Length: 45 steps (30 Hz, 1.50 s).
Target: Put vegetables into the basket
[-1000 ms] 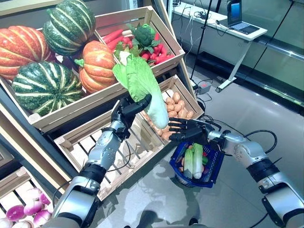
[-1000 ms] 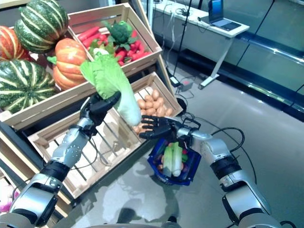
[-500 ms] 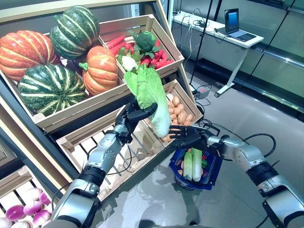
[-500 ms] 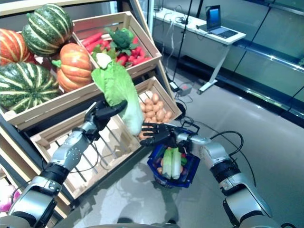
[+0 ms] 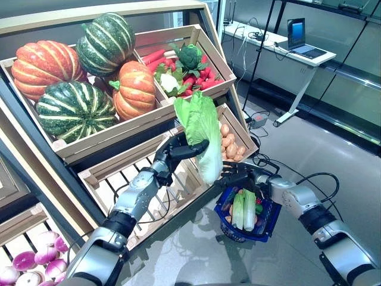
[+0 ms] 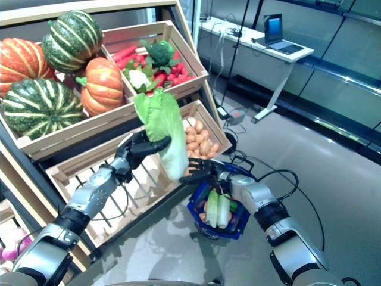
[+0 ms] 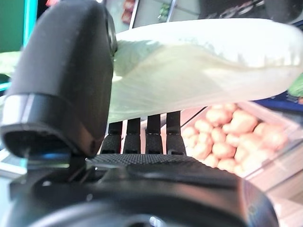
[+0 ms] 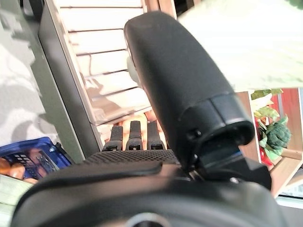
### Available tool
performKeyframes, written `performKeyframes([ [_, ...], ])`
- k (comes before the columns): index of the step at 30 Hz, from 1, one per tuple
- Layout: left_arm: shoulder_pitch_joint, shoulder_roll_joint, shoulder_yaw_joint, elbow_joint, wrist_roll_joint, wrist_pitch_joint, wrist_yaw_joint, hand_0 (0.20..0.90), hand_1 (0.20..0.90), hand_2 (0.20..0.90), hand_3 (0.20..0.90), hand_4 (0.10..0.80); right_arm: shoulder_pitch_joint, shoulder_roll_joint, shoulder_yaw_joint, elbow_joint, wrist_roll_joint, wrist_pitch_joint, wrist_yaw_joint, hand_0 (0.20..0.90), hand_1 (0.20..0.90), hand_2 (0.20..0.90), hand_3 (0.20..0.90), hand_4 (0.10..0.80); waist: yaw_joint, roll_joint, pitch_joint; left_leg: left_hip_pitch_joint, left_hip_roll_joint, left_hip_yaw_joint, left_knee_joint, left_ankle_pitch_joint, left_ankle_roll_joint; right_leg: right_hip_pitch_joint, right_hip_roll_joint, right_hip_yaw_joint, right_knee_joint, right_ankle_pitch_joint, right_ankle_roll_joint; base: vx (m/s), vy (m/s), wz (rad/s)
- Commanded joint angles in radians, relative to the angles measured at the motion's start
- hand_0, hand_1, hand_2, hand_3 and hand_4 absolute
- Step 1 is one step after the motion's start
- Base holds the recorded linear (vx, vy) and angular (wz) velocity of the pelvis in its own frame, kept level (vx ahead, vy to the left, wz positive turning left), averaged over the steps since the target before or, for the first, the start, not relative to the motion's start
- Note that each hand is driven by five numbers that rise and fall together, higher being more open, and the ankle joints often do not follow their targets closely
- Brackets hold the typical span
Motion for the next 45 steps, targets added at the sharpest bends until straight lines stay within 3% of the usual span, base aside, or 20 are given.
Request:
performKeyframes([
  [1,-0.082,-0.01,-0.024,-0.079,0.017,-0.06,-0.043,0.3,0.3,0.3,0.3,0.4,-0.209,-0.005,-0.042,0.016,-0.017,-0.116,-0.064,0.9,0.9,0.9,0.9,0.8,0.014,0.003,-0.059,-0.042,-0.047,-0.038,-0.003,-0.021,0.043,0.011,0.027,0.034,0.023,-0.033,-0.06,0.0,0.0,0.0],
  [8,-0.086,0.039,-0.002,-0.073,-0.001,-0.045,-0.064,0.3,0.3,0.3,0.3,0.4,-0.206,-0.137,-0.05,0.008,-0.059,-0.082,0.034,0.9,0.9,0.9,0.9,0.8,0.006,-0.006,-0.055,-0.044,-0.048,-0.041,-0.007,-0.02,0.042,0.008,0.027,0.039,0.022,-0.033,-0.056,-0.003,-0.001,0.01],
  [13,-0.082,0.031,0.002,-0.067,-0.008,-0.054,-0.071,0.3,0.3,0.3,0.3,0.4,-0.203,-0.156,-0.059,0.013,0.011,-0.085,0.083,0.9,0.9,0.9,0.9,0.8,0.003,-0.011,-0.054,-0.044,-0.049,-0.041,-0.007,-0.021,0.043,0.007,0.027,0.041,0.021,-0.032,-0.055,0.0,0.0,0.0],
  [31,-0.087,-0.033,-0.025,-0.072,-0.036,-0.055,-0.093,0.3,0.3,0.3,0.3,0.4,-0.178,-0.001,-0.064,0.092,0.255,-0.012,0.185,0.9,0.9,0.9,0.9,0.8,0.017,-0.005,-0.065,-0.043,-0.051,-0.05,-0.007,-0.025,0.042,0.018,0.022,0.03,0.013,-0.033,-0.052,0.0,0.0,0.0],
  [45,-0.1,-0.034,-0.038,-0.107,-0.063,-0.047,-0.103,0.3,0.3,0.3,0.3,0.4,-0.187,0.074,-0.014,0.22,0.203,0.065,0.267,0.9,0.9,0.9,0.9,0.8,0.038,-0.001,-0.076,-0.045,-0.06,-0.068,-0.007,-0.029,0.048,0.021,0.017,0.027,0.011,-0.032,-0.053,0.001,0.001,0.0],
])
